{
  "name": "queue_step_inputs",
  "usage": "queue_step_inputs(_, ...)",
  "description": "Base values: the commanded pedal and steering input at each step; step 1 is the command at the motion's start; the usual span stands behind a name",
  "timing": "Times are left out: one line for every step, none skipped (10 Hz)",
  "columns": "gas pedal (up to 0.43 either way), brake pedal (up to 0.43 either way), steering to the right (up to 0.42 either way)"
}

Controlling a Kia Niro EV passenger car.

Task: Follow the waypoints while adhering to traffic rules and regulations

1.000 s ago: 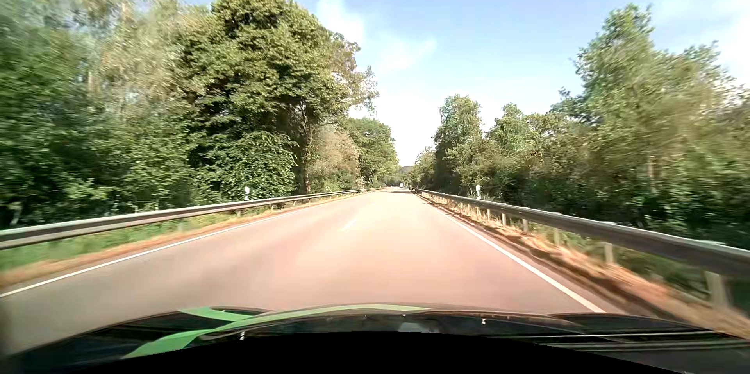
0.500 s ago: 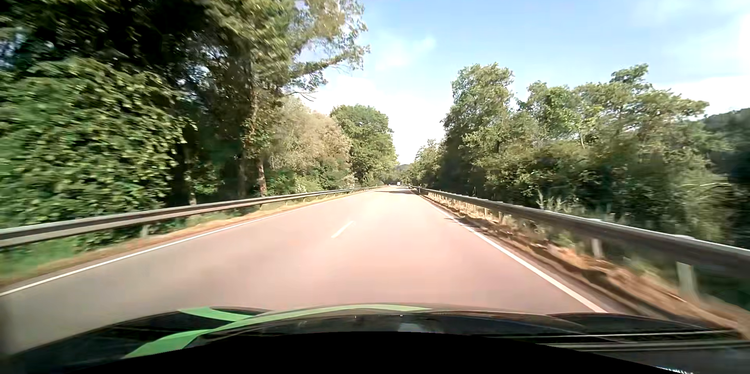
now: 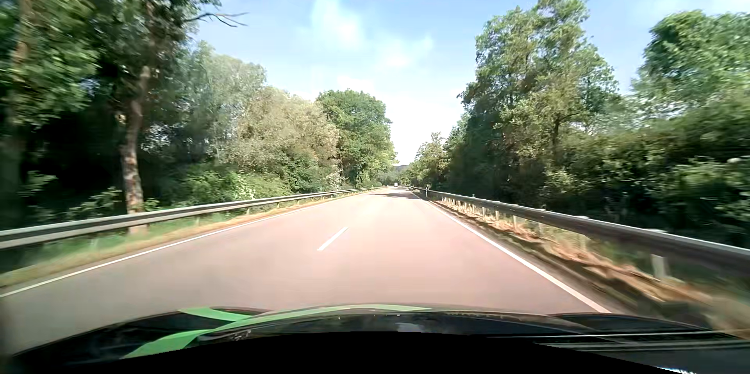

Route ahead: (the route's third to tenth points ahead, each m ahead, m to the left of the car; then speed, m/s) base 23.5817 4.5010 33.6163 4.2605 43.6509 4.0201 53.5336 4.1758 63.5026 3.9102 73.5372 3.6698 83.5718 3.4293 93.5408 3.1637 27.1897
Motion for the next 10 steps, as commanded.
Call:
queue_step_inputs(0.24,0.0,0.001)
queue_step_inputs(0.24,0.0,0.001)
queue_step_inputs(0.24,0.0,0.001)
queue_step_inputs(0.24,0.0,0.001)
queue_step_inputs(0.24,0.0,0.001)
queue_step_inputs(0.228,0.0,0.001)
queue_step_inputs(0.228,0.0,0.001)
queue_step_inputs(0.228,0.0,0.001)
queue_step_inputs(0.228,0.0,0.001)
queue_step_inputs(0.228,0.0,0.001)
